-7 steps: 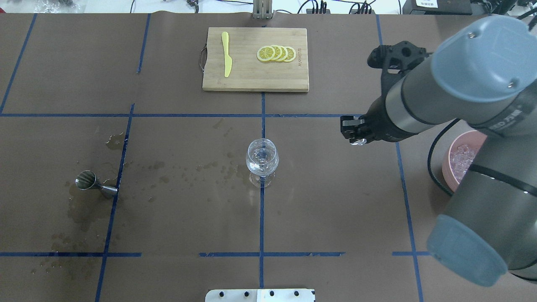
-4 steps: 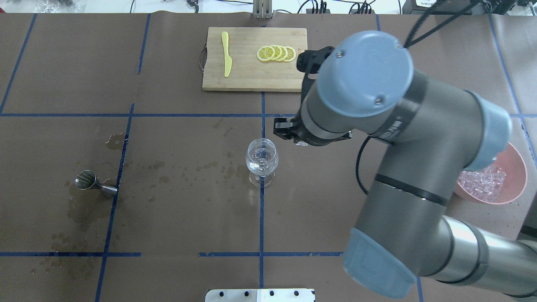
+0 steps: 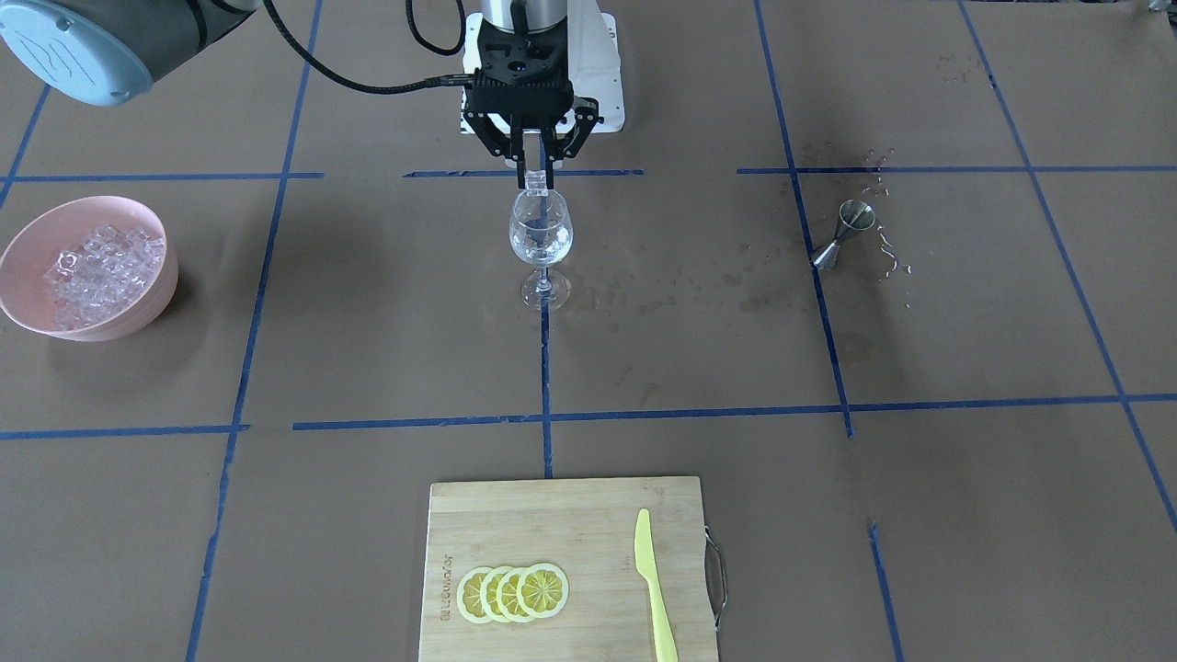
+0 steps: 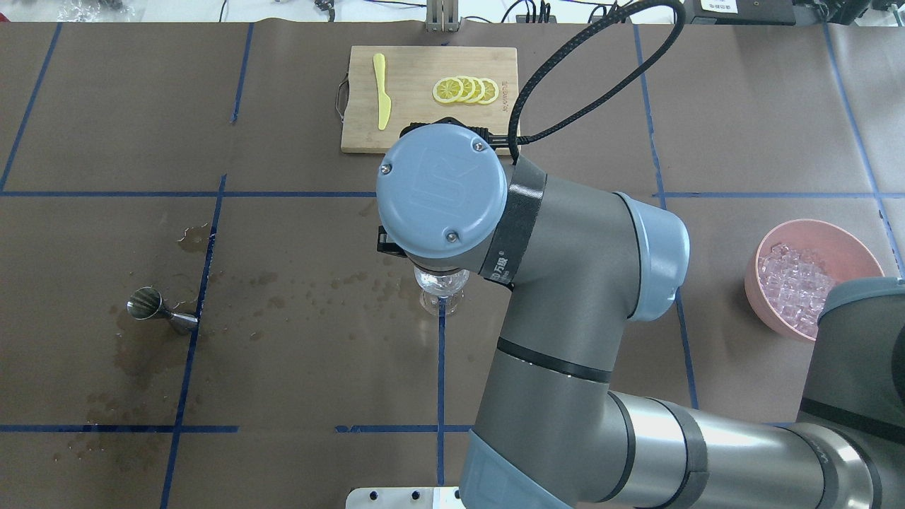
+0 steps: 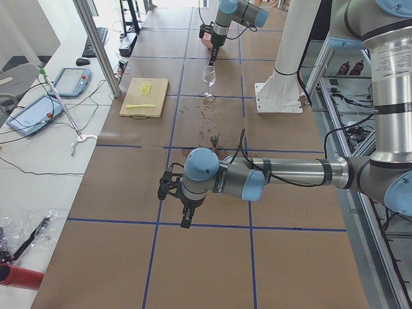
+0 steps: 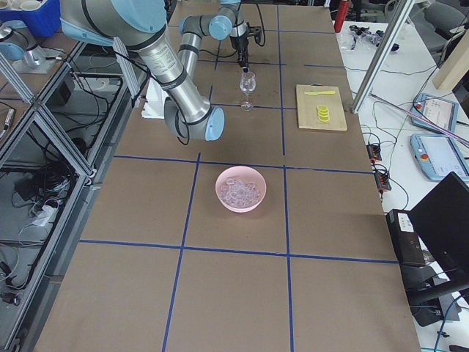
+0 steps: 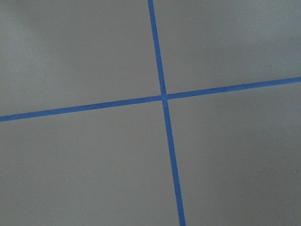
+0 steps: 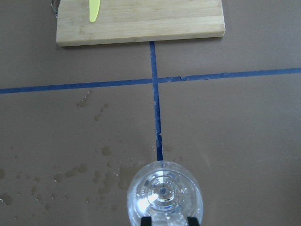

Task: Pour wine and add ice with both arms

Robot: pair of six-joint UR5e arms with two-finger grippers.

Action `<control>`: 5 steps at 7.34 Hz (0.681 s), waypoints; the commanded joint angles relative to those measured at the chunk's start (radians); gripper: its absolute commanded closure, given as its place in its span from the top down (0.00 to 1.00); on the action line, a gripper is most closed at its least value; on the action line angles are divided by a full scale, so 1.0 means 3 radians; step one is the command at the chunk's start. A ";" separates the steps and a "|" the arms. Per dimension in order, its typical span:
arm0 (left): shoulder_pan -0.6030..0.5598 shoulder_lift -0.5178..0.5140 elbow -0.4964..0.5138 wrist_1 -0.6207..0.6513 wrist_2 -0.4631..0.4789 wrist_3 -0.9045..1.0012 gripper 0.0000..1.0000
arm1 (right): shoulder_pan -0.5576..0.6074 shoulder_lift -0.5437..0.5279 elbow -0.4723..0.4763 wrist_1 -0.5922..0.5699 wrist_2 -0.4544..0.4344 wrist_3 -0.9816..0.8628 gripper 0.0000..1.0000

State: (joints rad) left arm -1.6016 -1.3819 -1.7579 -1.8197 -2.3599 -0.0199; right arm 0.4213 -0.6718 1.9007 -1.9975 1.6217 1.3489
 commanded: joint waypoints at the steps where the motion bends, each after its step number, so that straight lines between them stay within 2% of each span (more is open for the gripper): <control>1: 0.0000 0.0009 0.0000 0.0001 0.0002 0.0000 1.00 | -0.0034 0.0000 -0.0082 0.0001 -0.0047 -0.0002 0.00; 5: 0.0000 0.0014 0.0000 0.0001 0.0002 0.0000 1.00 | -0.0034 0.0102 -0.0220 -0.0004 -0.0144 -0.0042 0.00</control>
State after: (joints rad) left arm -1.6015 -1.3776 -1.7579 -1.8193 -2.3594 -0.0199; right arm 0.4112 -0.6434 1.8454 -1.9976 1.5887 1.3431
